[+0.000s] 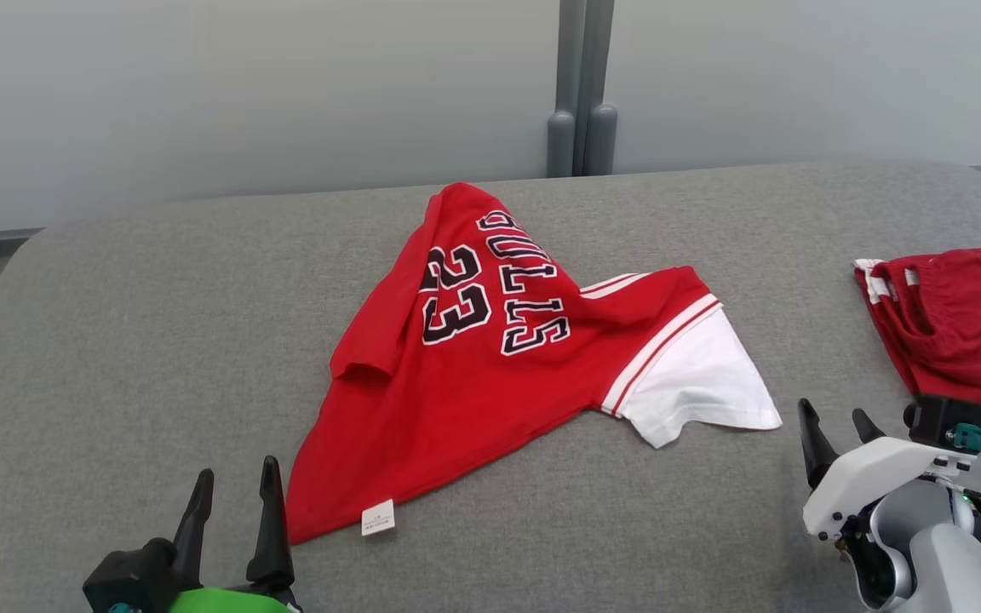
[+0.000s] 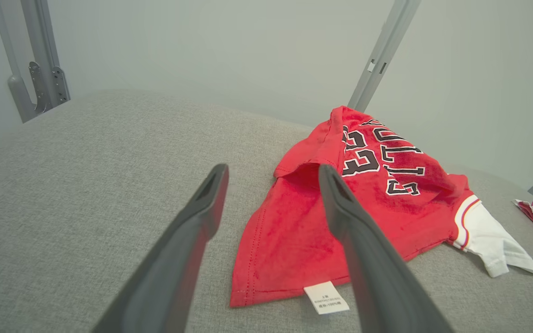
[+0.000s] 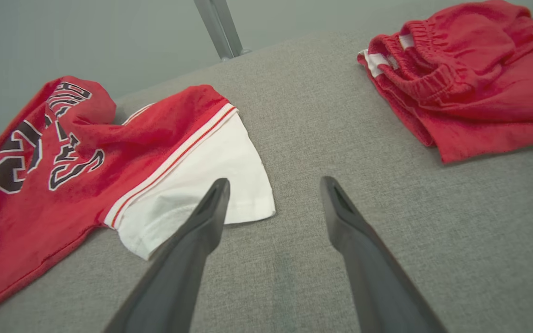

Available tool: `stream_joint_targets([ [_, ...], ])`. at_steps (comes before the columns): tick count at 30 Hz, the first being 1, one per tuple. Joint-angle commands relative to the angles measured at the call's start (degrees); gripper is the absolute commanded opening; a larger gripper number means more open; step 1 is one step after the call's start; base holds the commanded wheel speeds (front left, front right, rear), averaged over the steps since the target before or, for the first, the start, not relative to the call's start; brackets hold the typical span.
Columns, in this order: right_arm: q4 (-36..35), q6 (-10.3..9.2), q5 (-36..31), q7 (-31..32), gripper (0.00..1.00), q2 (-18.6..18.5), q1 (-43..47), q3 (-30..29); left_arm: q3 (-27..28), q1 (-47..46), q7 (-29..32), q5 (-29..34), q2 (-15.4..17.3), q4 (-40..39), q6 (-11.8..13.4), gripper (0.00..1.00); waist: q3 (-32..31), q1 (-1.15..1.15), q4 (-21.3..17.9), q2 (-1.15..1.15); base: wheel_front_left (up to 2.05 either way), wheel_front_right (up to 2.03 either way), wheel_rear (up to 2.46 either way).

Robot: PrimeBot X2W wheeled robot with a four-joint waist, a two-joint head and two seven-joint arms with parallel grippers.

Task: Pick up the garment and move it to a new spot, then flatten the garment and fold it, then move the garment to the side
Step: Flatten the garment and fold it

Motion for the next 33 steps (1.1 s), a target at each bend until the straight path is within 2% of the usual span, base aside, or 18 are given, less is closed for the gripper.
stream_joint_targets([
  [1,2.03,0.01,-0.65,-0.46,1.00,-0.18,-1.70,-0.51,0.01,-0.94,0.00,0.34,-0.03,-0.01,-0.06,1.00,1.56,0.00,1.76,0.00,0.00,0.00,0.00],
  [13,19.08,0.01,-5.43,-3.76,1.00,-0.17,-11.62,-5.50,-0.41,-3.45,-0.23,0.47,-0.07,0.31,-0.39,1.00,6.04,0.00,6.36,0.00,0.00,0.00,0.00],
  [24,29.33,0.01,-5.02,-6.66,0.98,-0.02,-15.94,-4.49,-0.18,-3.94,-0.67,-0.01,0.10,0.65,-0.14,1.00,6.43,0.00,6.86,0.00,0.00,0.00,0.00],
  [25,29.93,0.01,-5.00,-7.02,0.75,-0.02,-16.38,-4.31,-0.15,-3.98,-0.67,-0.02,0.14,0.66,-0.11,1.00,6.46,0.00,6.81,0.00,0.00,0.00,0.00],
  [26,30.33,0.01,-5.11,-7.46,0.47,-0.02,-16.73,-4.07,-0.12,-3.99,-0.71,-0.03,0.18,0.66,-0.07,1.00,6.50,0.00,6.76,0.00,0.00,0.00,0.00],
  [28,31.28,0.01,-5.39,-8.38,0.26,-0.02,-17.56,-3.73,-0.09,-3.97,-0.75,-0.08,0.25,0.65,0.01,1.00,6.57,0.00,6.69,0.00,0.00,0.00,0.00],
  [29,31.72,0.01,-5.73,-8.67,0.00,-0.02,-17.83,-3.59,-0.08,-3.98,-0.78,-0.10,0.28,0.66,0.05,1.00,6.59,0.00,6.66,0.00,0.00,0.00,0.00],
  [33,32.88,0.01,-6.28,-10.56,0.00,-0.20,-19.24,-3.82,-0.16,-4.03,-0.79,-0.23,0.33,0.79,0.19,1.00,6.43,0.00,6.45,0.00,0.00,0.00,0.00],
])
